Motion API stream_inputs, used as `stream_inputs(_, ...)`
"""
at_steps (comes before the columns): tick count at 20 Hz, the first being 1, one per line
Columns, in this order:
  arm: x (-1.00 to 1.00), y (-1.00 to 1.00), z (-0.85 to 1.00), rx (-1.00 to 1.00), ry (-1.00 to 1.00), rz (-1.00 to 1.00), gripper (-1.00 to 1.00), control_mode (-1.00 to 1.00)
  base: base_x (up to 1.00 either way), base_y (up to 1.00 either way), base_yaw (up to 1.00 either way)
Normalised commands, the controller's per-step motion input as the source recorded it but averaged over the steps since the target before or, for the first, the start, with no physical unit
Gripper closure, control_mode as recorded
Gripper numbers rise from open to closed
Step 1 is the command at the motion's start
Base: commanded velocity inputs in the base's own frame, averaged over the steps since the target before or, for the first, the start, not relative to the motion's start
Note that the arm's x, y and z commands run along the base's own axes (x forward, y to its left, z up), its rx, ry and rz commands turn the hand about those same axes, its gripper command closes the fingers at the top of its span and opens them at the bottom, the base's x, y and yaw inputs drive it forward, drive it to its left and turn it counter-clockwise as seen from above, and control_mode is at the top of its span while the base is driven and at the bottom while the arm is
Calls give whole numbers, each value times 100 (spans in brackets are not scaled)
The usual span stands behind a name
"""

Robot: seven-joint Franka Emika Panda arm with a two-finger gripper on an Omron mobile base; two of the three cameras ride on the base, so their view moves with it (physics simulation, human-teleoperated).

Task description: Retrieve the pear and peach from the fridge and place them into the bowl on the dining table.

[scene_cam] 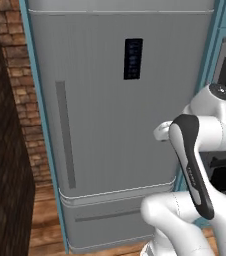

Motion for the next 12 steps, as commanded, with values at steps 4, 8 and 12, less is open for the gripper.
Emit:
stream_inputs(4, 0, 0, 0, 0, 0, 0, -100, 100, -51, 17, 0)
stream_inputs(8, 0, 0, 0, 0, 0, 0, -100, 100, -34, 39, 0)
stream_inputs(12, 0, 0, 0, 0, 0, 0, -100, 100, -39, 59, 0)
